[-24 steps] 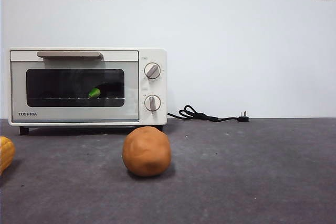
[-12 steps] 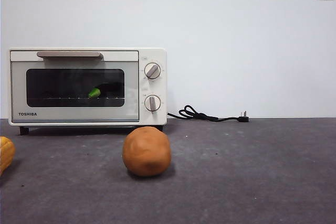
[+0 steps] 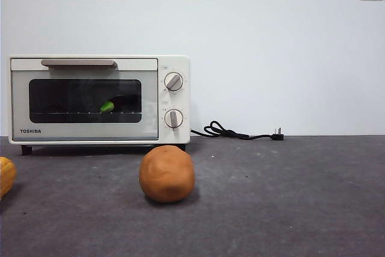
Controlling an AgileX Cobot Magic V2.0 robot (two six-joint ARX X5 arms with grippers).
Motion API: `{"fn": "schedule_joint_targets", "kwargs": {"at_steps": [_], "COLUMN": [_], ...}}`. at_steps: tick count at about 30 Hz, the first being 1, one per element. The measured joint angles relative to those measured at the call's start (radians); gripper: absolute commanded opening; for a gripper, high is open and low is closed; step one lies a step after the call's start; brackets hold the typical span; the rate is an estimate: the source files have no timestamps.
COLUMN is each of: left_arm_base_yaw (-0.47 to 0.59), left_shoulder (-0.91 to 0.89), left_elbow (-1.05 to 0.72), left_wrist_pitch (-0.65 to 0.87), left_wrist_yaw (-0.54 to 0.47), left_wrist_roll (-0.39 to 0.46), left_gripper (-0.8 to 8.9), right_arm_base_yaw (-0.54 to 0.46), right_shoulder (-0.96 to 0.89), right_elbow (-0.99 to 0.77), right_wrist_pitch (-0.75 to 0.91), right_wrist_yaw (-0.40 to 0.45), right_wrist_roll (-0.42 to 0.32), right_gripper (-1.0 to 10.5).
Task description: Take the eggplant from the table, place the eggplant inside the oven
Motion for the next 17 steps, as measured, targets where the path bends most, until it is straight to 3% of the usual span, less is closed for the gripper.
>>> {"fn": "schedule_joint_targets", "kwargs": {"at_steps": [9,17], "left_arm_base_yaw": [0.0,0.0], "left_shoulder": [0.0,0.0], "left_elbow": [0.0,0.0], "left_wrist_pitch": [0.0,0.0], "left_wrist_yaw": [0.0,0.0], "left_wrist_roll": [0.0,0.0], "left_gripper": [-0.04,-0.04], "right_arm_base_yaw": [-0.348,-0.515], "right_shoulder": [-0.101,-0.257], "right_elbow": [-0.002,-0.004], "right_wrist_pitch": [0.0,0.0], "right_wrist_yaw": [-0.012,-0.012], "right_wrist_roll": [-0.068,-0.14], "right_gripper": [0.0,0.0]}}
